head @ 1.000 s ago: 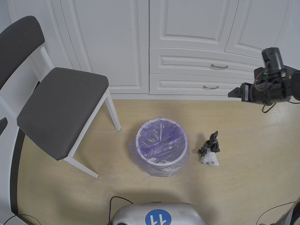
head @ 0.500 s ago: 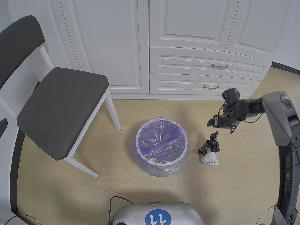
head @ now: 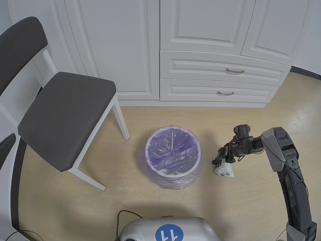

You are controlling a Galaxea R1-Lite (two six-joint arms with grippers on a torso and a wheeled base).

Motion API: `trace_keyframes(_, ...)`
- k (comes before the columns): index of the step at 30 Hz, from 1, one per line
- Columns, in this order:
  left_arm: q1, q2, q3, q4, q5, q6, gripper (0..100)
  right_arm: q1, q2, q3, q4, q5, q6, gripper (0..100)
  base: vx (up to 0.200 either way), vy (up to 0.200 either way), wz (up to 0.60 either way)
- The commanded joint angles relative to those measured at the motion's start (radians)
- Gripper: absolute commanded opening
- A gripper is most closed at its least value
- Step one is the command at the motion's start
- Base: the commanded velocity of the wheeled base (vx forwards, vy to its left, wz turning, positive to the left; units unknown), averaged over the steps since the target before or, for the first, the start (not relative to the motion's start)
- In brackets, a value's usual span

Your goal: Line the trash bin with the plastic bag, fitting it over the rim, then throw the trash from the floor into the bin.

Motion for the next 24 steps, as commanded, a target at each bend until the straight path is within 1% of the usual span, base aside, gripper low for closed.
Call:
trace_keyframes(1, 0.000, 0.008, 0.007, -0.011, 0.000, 0.000, 100, -0.004, 0.066, -0.003, -0.067, 0.001, 0.005, 100, 0.000, 0.000, 0.00)
trace_keyframes(2, 0.000, 0.011, 0.010, -0.013, 0.000, 0.000, 100, -0.002, 0.078, -0.003, -0.111, 0.002, 0.006, 100, 0.000, 0.000, 0.00)
trace_keyframes(3, 0.000, 0.011, 0.010, -0.013, 0.000, 0.000, 100, -0.002, 0.078, -0.003, -0.111, 0.002, 0.006, 100, 0.000, 0.000, 0.00)
trace_keyframes(4, 0.000, 0.013, 0.011, -0.013, 0.000, 0.000, 100, 0.004, 0.098, -0.003, -0.170, 0.001, 0.008, 100, 0.000, 0.000, 0.00)
trace_keyframes(8, 0.000, 0.013, 0.013, -0.013, 0.000, 0.001, 100, 0.009, 0.136, -0.003, -0.288, -0.002, 0.005, 100, 0.000, 0.000, 0.00)
trace_keyframes(10, 0.000, 0.011, 0.013, -0.013, 0.000, 0.001, 100, 0.009, 0.144, -0.003, -0.316, -0.002, 0.005, 100, 0.000, 0.000, 0.00)
trace_keyframes(18, 0.000, 0.013, 0.016, -0.013, 0.000, 0.003, 100, 0.009, 0.149, -0.003, -0.342, 0.001, 0.005, 100, 0.000, 0.000, 0.00)
trace_keyframes(19, 0.000, 0.013, 0.016, -0.013, 0.000, 0.003, 100, 0.009, 0.152, -0.003, -0.349, -0.001, 0.005, 0, 0.000, 0.000, 0.00)
trace_keyframes(24, 0.000, 0.011, 0.017, -0.013, 0.000, 0.003, 100, 0.009, 0.158, -0.003, -0.342, -0.007, -0.004, 0, 0.000, 0.000, 0.00)
